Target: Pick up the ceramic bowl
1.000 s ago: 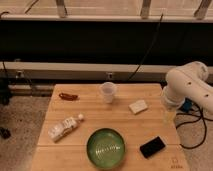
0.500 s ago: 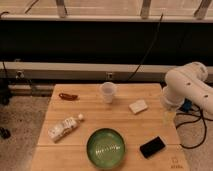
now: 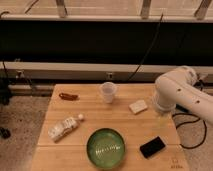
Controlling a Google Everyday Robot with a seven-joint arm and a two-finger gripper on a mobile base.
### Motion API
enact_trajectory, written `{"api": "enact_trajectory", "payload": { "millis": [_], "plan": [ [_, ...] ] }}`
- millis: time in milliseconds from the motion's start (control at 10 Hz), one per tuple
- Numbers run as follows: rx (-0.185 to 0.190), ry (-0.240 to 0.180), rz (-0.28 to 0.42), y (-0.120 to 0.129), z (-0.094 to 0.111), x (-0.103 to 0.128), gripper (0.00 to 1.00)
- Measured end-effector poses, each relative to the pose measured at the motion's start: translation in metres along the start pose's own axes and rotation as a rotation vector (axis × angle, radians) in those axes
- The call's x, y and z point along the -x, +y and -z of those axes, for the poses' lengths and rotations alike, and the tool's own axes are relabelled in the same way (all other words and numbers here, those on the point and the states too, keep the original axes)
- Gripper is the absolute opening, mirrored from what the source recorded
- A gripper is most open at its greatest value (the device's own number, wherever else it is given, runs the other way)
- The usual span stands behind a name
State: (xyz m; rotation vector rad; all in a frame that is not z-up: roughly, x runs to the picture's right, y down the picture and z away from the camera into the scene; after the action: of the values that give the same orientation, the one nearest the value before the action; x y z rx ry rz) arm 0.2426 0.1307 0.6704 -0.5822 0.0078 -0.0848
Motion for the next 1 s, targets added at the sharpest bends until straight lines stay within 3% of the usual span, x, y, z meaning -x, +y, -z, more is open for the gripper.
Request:
{"api": "enact_trajectory", "payload": {
  "millis": [400,700,1000],
  "plan": [
    [-0.001,0.003,0.08,0.011,0.0,0.035,0.8],
    [0.0,0.013,0.139,0.019,-0.004,0.04,0.8],
    [0.001,0.019,0.195,0.022,-0.014,0.06,0.8]
  ]
}}
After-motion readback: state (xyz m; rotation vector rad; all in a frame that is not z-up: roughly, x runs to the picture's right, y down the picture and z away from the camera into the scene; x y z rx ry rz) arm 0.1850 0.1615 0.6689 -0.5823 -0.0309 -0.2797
